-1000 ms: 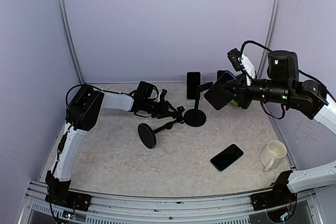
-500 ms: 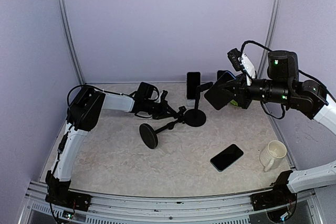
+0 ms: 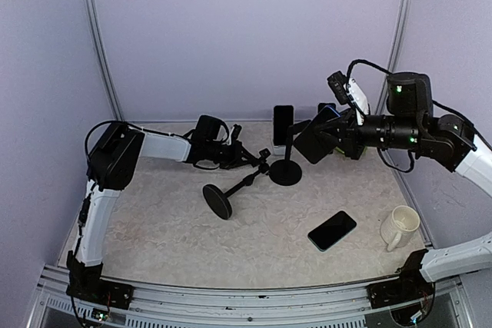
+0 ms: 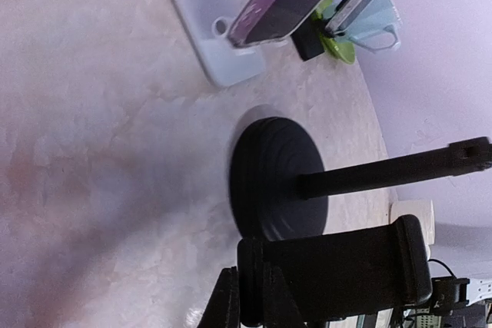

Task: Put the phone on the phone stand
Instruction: Pick up the phone stand from the center of the board.

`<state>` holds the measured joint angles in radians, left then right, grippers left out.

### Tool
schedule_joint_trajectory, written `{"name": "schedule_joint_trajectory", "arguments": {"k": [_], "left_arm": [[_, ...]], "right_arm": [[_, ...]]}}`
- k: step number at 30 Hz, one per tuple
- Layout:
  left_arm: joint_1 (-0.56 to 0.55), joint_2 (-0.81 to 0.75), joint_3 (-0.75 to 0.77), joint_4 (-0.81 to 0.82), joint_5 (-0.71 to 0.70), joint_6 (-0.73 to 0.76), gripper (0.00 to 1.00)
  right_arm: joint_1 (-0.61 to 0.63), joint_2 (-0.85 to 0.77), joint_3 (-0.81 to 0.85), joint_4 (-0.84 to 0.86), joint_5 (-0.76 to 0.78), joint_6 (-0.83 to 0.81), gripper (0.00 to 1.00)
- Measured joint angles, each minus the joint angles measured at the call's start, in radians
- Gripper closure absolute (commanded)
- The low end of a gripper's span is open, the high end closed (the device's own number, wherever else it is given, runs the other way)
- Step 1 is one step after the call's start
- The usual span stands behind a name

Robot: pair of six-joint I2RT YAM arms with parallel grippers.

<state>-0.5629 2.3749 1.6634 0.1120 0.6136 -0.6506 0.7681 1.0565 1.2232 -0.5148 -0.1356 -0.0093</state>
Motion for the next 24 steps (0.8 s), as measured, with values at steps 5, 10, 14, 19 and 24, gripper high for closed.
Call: {"name": "schedule_joint_trajectory", "arguments": {"k": [5, 10, 14, 19, 24], "left_arm": [[-0.013, -0.159, -0.076, 0.026, -0.065, 0.049, 1.00], [-0.036, -0.321, -0.186, 0.093, -0.127, 0.084, 1.00], [-0.061, -0.413, -0.280, 0.137, -0.198, 0.127, 1.00], [-0.108, -0.538, -0.430, 0.205, -0.317, 0.188, 1.00], [-0.170, -0.665, -0.610, 0.320, -0.452, 0.236, 1.00]], "right_arm": [[0.000, 0.045, 0.024, -0.001, -0.084, 0.005, 1.00], [0.000, 0.065, 0.040, -0.010, -0.143, 0.010, 1.00], [-0.001, 0.068, 0.062, -0.011, -0.196, 0.012, 1.00], [-0.001, 0.102, 0.108, -0.013, -0.301, 0.013, 1.00], [-0.001, 0.146, 0.126, -0.018, -0.363, 0.013, 1.00]]}}
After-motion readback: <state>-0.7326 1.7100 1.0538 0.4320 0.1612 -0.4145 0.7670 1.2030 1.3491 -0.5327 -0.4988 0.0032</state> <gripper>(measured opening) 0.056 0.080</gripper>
